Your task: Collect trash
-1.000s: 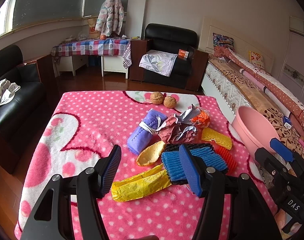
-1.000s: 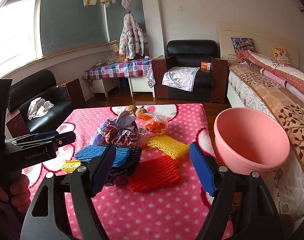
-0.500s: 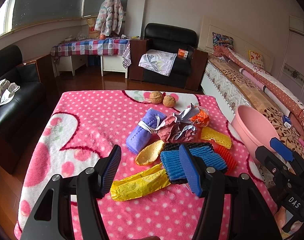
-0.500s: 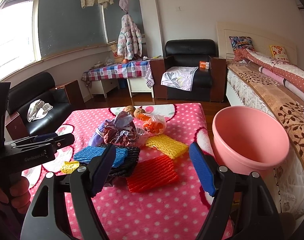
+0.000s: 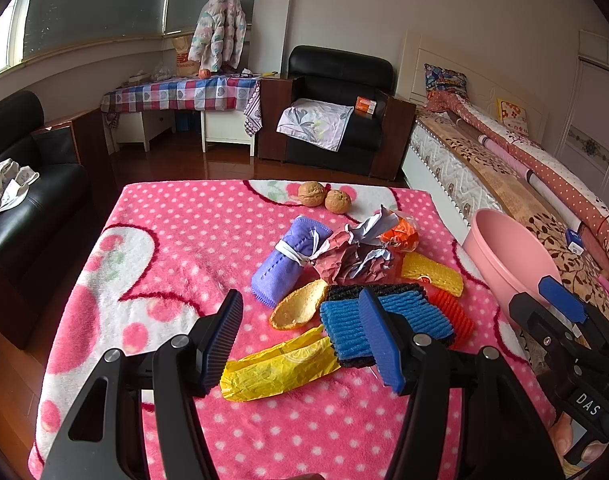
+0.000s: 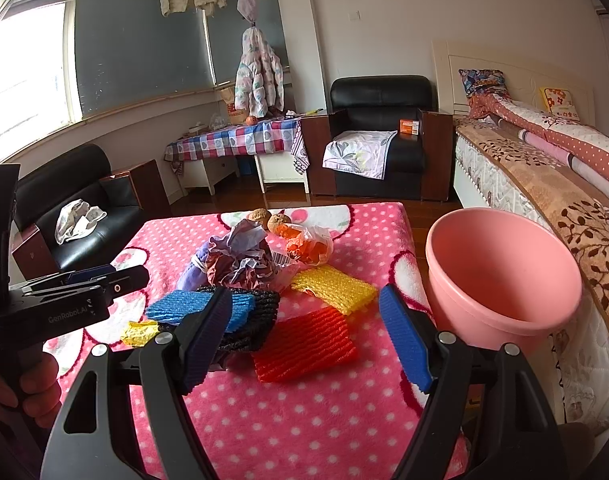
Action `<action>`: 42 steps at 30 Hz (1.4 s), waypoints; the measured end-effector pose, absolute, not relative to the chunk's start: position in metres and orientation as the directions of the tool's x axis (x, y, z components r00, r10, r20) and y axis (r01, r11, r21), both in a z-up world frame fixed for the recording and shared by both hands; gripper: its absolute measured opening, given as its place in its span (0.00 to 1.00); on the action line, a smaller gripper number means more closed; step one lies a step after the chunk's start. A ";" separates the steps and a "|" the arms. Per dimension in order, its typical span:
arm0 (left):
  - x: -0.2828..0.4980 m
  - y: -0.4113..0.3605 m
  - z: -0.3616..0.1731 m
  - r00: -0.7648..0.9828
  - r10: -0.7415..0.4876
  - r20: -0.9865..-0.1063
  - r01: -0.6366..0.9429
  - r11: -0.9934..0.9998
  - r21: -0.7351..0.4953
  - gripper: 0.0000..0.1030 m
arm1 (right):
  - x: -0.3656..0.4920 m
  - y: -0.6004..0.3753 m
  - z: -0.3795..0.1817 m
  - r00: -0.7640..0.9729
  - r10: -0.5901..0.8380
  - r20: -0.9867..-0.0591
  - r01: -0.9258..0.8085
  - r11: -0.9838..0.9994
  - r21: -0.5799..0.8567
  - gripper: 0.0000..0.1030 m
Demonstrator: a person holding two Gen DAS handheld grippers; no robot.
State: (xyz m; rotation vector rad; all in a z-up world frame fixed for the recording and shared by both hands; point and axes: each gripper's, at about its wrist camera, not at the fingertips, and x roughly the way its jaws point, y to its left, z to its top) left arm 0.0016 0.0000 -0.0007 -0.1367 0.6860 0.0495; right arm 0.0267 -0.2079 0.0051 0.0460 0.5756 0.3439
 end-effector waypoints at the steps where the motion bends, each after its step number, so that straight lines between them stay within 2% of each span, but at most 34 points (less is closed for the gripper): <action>1: 0.002 0.000 -0.001 0.773 0.000 -0.634 -0.090 0.990 -0.110 0.58 | 0.027 -0.208 0.005 0.783 0.331 -0.526 -0.305 0.942 0.138 0.74; 20: -0.002 -0.003 -0.002 0.786 -0.057 -0.616 -0.014 0.994 -0.109 0.58 | 0.026 -0.217 -0.002 0.775 0.322 -0.545 -0.277 0.947 0.165 0.74; 30: -0.012 -0.011 -0.001 0.760 -0.226 -0.610 0.198 0.974 -0.115 0.58 | 0.034 -0.222 -0.011 0.739 0.340 -0.581 -0.271 0.940 0.206 0.74; 35: -0.006 -0.037 -0.006 0.729 -0.295 -0.618 0.315 0.946 -0.081 0.53 | 0.036 -0.224 -0.014 0.727 0.359 -0.585 -0.281 0.933 0.224 0.74; 42: 0.017 -0.061 -0.027 0.681 -0.288 -0.673 0.371 0.928 -0.021 0.53 | 0.038 -0.229 -0.019 0.718 0.360 -0.596 -0.271 0.933 0.236 0.74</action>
